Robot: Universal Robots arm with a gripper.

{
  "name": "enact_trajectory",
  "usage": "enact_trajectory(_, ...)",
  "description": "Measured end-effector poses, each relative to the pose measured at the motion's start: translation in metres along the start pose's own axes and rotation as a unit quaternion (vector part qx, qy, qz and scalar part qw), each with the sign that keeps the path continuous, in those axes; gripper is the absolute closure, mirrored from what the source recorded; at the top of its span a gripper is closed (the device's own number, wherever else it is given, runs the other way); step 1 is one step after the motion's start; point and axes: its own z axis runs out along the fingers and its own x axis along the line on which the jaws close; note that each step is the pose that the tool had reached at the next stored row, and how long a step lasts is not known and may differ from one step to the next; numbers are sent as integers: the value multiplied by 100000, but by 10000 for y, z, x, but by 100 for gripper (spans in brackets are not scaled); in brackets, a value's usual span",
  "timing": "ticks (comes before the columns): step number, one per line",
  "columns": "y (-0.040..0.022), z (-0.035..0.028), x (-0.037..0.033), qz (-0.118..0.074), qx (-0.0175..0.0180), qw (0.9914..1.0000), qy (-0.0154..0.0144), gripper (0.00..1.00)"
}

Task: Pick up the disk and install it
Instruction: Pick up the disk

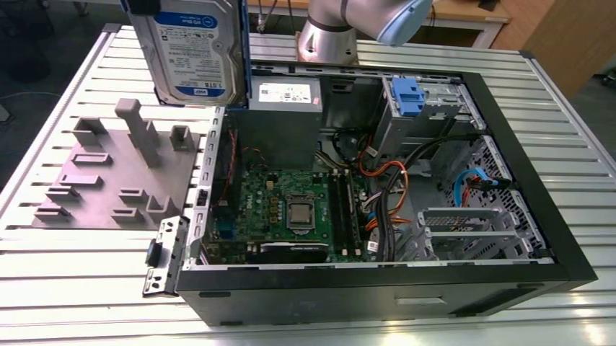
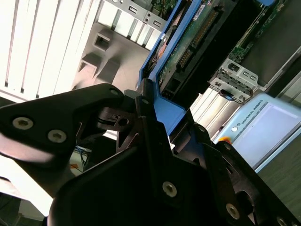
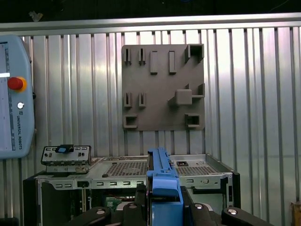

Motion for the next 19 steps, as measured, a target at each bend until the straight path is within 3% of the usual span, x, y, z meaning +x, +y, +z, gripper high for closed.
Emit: enact_trajectory(19, -67, 1, -3, 0, -3, 100000, 1, 64)
